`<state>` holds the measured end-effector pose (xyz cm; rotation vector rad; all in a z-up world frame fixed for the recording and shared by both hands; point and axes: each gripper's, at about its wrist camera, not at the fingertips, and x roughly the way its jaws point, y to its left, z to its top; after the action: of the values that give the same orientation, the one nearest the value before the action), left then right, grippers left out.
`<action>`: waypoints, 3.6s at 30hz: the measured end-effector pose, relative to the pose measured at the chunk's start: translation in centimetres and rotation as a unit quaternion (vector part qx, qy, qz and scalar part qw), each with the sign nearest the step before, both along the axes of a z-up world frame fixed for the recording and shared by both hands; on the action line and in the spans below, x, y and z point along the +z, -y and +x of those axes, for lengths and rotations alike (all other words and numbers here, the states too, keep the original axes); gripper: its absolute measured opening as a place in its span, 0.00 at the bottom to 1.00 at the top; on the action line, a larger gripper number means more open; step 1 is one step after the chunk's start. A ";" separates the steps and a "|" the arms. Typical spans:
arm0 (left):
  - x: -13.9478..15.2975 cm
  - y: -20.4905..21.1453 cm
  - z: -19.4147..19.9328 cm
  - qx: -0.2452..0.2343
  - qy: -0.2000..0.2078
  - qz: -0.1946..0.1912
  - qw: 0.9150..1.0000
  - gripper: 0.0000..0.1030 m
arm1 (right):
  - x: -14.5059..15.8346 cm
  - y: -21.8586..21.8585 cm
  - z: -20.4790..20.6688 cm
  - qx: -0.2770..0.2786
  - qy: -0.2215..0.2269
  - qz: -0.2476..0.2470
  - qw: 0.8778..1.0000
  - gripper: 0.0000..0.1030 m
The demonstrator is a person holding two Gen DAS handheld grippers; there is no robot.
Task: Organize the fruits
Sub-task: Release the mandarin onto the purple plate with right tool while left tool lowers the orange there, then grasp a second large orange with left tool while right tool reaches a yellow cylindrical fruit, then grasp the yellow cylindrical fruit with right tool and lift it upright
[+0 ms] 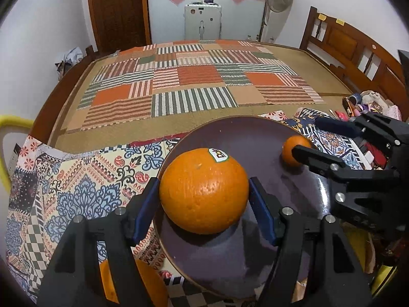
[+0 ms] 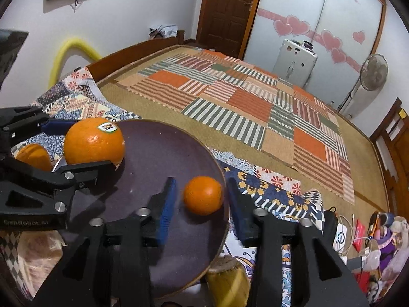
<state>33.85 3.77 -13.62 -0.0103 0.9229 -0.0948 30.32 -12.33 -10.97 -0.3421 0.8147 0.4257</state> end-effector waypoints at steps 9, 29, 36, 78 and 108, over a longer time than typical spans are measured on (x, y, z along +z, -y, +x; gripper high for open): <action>2.5 0.1 -2.1 0.003 0.053 0.012 0.999 0.85 | 2.3 1.7 -2.2 -0.009 0.039 0.016 0.999 0.52; 2.7 -5.6 -9.4 0.043 0.068 0.037 0.996 0.86 | 0.8 9.4 -6.6 -0.067 0.041 0.025 0.997 0.53; -0.5 -6.2 -9.7 0.041 0.033 0.049 0.997 0.86 | -1.0 10.2 -7.3 -0.066 0.008 0.032 0.997 0.55; -0.8 -1.9 -17.1 -0.023 0.026 0.041 0.999 0.62 | -1.5 10.3 -13.1 -0.067 -0.045 0.013 0.997 0.34; 3.1 -1.2 -12.0 -0.002 0.093 0.025 0.995 0.62 | 3.8 9.9 -11.1 -0.082 0.042 0.078 0.993 0.33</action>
<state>21.88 4.99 -10.56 0.0463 0.7379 -0.0751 19.26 -22.25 -7.12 -0.1453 0.7160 0.3178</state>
